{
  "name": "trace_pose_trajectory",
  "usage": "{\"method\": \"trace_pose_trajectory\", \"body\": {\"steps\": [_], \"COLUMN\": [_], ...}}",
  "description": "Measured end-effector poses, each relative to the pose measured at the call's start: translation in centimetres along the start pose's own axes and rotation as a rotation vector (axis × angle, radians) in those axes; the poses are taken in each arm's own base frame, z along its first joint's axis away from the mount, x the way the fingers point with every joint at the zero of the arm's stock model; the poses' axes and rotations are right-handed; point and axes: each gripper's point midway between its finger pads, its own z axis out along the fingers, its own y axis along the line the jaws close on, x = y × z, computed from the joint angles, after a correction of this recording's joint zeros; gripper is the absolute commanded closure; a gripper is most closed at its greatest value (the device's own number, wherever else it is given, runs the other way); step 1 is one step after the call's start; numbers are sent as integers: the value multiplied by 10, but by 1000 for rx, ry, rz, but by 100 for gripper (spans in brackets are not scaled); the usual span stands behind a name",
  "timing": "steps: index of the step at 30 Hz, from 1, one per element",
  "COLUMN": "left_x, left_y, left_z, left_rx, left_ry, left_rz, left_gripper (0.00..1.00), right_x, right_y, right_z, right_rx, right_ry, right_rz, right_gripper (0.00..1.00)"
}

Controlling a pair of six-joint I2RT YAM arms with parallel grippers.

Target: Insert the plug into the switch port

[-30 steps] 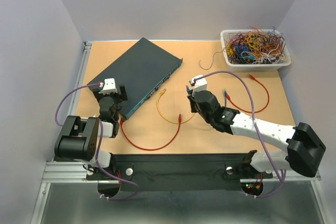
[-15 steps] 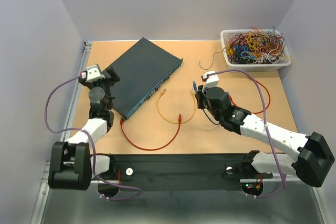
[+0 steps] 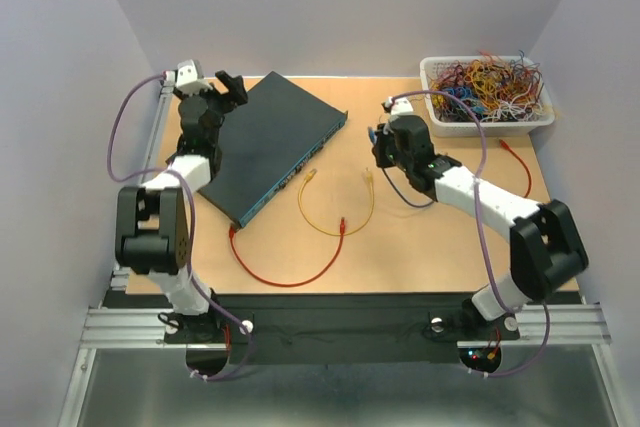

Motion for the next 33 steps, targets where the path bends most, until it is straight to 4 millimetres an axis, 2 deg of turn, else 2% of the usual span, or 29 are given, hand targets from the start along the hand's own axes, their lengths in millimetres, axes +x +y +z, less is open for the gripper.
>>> {"method": "trace_pose_trajectory", "body": {"steps": [3, 5, 10, 14, 17, 19, 29, 33], "left_x": [12, 27, 56, 84, 100, 104, 105, 107], "left_y": [-3, 6, 56, 88, 88, 85, 78, 80], "left_z": [43, 66, 106, 135, 138, 139, 146, 143], "left_rx": [75, 124, 178, 190, 206, 200, 162, 164], "left_ry": [41, 76, 101, 146, 186, 191, 148, 135], "left_rz": [-42, -73, -169, -182, -170, -151, -77, -71], "left_gripper": [1, 1, 1, 1, 1, 1, 1, 1], "right_x": [1, 8, 32, 48, 57, 57, 48, 53], "right_y": [16, 22, 30, 33, 35, 37, 43, 41], "right_z": [31, 44, 80, 96, 104, 110, 145, 160], "right_rx": [-61, -88, -129, -155, -171, -180, -185, -165], "right_ry": [40, 73, 158, 203, 228, 232, 226, 249], "right_rz": [-24, -33, -75, -104, -118, -125, -156, -168], "right_gripper": [100, 100, 100, 99, 100, 100, 99, 100]}}
